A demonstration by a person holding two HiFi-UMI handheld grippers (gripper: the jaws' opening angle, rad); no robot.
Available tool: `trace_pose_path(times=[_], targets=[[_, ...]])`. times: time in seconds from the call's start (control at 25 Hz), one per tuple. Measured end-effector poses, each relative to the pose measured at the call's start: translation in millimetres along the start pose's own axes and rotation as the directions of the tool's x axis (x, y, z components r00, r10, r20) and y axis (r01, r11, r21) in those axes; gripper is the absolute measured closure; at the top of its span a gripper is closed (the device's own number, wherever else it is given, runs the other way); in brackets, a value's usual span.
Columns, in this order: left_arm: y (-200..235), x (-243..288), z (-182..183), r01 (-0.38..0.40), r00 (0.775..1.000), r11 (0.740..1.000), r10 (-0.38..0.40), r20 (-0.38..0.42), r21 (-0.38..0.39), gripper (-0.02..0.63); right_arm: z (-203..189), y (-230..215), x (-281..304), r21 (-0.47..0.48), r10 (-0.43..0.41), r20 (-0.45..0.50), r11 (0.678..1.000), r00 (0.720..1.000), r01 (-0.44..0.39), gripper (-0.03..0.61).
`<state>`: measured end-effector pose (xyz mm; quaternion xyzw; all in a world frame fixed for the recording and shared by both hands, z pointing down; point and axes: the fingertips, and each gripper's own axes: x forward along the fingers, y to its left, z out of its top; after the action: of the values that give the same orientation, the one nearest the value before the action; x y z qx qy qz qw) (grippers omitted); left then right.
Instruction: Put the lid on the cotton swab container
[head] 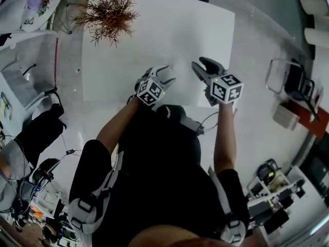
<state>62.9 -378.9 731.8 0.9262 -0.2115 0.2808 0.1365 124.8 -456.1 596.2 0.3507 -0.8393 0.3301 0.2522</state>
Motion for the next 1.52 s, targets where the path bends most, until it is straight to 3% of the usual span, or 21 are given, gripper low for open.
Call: trace_pose_path(times=[0.28,0.48,0.8,1.16,1.52], targets=[[12.5,32.1,-15.9,0.016,0.998,1.000,-0.015,-0.054,0.016,0.360,-8.3,-43.2,55.6,0.120,0.075,-0.144,0.991,0.987,-0.058,0.423],[10.9,35.8,-14.1,0.035,0.998,0.999,-0.032,-0.061,0.040,0.360,-30.0,-53.2,79.0,0.215,0.178,-0.235,0.968,0.956,-0.128,0.425],[14.3,40.2,-11.2,0.063,0.996,0.993,-0.056,-0.068,0.103,0.362,-33.9,-49.0,93.5,0.288,0.276,-0.282,0.938,0.919,-0.193,0.457],[10.6,41.3,-13.2,0.106,0.992,0.987,-0.096,-0.083,0.119,0.388,-34.1,-35.5,84.9,0.300,0.334,-0.279,0.921,0.900,-0.249,0.476],[9.4,40.9,-13.5,0.121,0.990,0.985,-0.110,-0.088,0.125,0.390,-49.7,-3.2,68.0,0.306,0.421,-0.301,0.892,0.855,-0.331,0.477]])
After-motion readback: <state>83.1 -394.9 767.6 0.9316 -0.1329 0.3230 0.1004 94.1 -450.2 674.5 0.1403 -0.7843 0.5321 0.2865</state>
